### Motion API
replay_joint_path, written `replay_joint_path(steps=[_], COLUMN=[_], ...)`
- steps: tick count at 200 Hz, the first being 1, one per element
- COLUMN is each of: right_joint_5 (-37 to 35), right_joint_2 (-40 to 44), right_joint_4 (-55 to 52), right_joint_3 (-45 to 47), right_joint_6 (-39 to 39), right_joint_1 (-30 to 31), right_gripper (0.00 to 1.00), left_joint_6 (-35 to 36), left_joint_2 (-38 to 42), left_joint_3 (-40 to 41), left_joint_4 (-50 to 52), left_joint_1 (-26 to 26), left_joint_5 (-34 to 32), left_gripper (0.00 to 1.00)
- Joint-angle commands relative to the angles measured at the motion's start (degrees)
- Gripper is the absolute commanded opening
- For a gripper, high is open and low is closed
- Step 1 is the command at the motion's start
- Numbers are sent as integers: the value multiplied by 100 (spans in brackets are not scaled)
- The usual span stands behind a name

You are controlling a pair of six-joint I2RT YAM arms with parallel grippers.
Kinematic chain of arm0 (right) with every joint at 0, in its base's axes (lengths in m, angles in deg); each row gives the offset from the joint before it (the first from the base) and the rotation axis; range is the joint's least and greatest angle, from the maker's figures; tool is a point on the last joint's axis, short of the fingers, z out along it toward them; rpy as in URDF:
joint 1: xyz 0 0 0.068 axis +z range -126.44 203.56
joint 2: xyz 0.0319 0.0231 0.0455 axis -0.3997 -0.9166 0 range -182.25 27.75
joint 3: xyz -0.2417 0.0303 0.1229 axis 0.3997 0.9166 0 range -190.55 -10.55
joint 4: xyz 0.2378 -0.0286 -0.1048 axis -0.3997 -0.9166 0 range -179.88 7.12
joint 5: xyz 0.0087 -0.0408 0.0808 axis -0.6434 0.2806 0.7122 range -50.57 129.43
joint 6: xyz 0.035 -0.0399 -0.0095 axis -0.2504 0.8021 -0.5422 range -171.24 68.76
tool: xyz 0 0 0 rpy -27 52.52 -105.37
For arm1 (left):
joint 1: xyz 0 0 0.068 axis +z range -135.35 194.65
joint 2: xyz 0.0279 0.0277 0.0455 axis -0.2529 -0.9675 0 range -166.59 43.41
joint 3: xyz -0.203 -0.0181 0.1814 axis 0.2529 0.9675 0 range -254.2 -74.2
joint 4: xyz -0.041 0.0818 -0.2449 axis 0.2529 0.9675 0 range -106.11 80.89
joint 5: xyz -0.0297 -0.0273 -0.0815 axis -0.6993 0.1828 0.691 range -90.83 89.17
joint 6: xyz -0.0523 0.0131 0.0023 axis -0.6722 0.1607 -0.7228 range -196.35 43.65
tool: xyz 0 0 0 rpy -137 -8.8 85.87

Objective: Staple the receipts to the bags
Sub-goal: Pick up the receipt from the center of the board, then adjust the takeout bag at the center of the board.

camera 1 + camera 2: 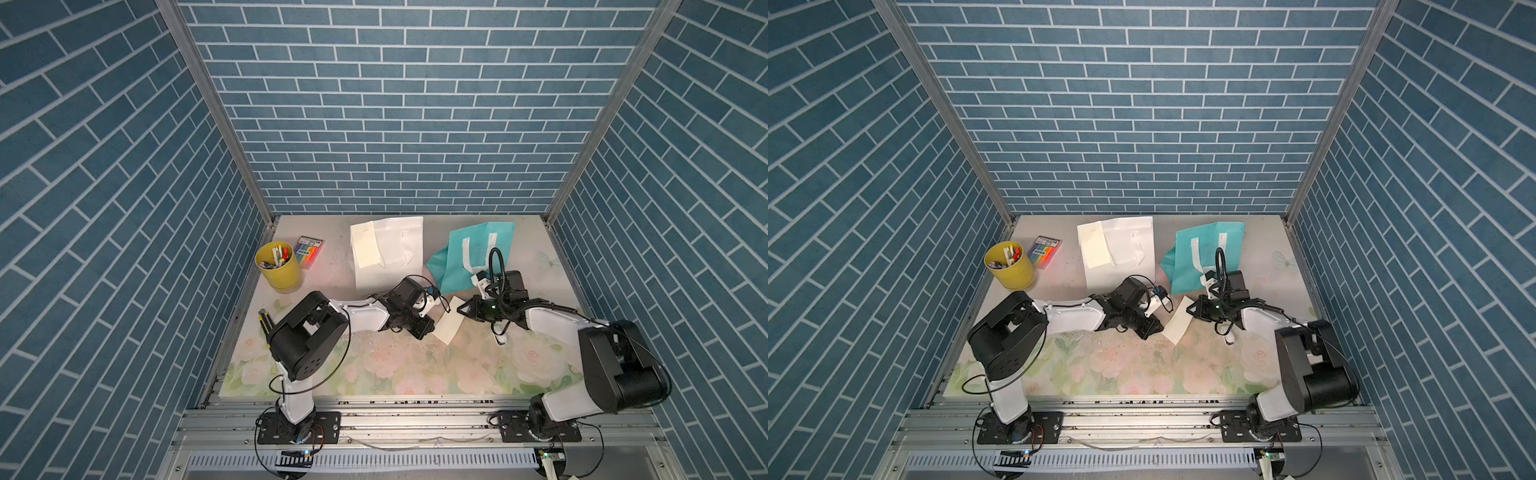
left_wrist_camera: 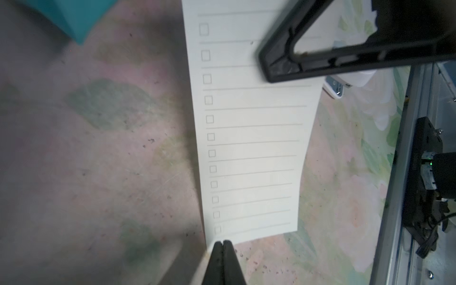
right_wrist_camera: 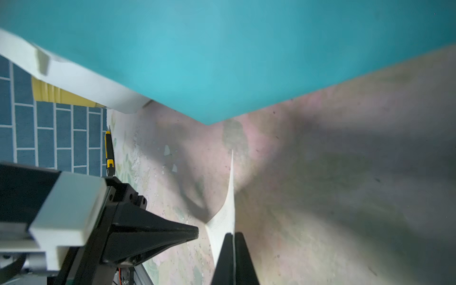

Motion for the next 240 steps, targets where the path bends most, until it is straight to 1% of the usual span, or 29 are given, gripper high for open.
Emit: replay_joint_path(steps=[1, 10, 15, 26, 33, 55, 95, 120, 133, 152, 165, 181, 202, 209, 220, 231, 240], right_joint_5=[-486, -595, -647, -764, -803, -1044, -1036, -953, -897, -853, -755, -622, -329, -241, -112, -1, 80], right_joint_2=[786, 1054, 1189, 1418, 1525, 1771, 1817, 1781, 1763, 1729, 1703, 1694, 1636, 1603, 1526, 1444, 1380], right_joint_4=[-942, -1273, -1439, -1829, -2070, -2680, -3177, -3277, -3240, -3215, -3288, -3303, -3263, -3265, -3295, -3369, -3446], right_joint_3=[-222, -346, -418, -607, -729, -1158, -1888, -2063, -2069, -2103, -2183, -2255, -2352, -2384, -2448, -2513, -2580], right_joint_6=[1080, 1421, 1617, 2050, 2350, 2990, 3271, 3268, 3264, 3270, 3305, 3339, 3351, 3373, 3447, 3528, 3606], right_joint_1=[-1, -13, -12, -29, -38, -121, -481, -558, -602, -713, -830, -1006, -1195, -1234, -1264, -1282, -1296], right_gripper=[0, 0, 0, 0, 0, 0, 0, 0, 0, 0, 0, 0, 0, 0, 0, 0, 0], left_joint_6=[295, 524, 647, 855, 990, 1436, 2101, 2401, 2420, 2397, 2363, 2324, 2287, 2291, 2320, 2412, 2487], left_joint_2=[777, 858, 877, 896, 905, 798, 72, -393, -636, -938, -1088, -1229, -1340, -1354, -1363, -1347, -1300], left_joint_3=[-16, -229, -364, -657, -802, -1292, -2639, -3244, -3484, -3680, -3773, -3886, -3946, -3967, -4014, -4071, -4104], left_joint_4=[-951, -827, -743, -599, -589, -629, -416, -416, -381, -363, -318, -200, -169, -157, -100, 25, 143], left_joint_1=[-1, 6, 5, 12, 27, 101, 427, 580, 628, 665, 671, 670, 673, 673, 678, 688, 700], left_joint_5=[-546, -588, -635, -732, -743, -785, -1100, -1044, -923, -616, -514, -412, -270, -204, -42, 170, 324], left_gripper=[19, 26, 34, 45, 57, 75, 76, 76, 76, 71, 65, 55, 35, 26, 15, 0, 0])
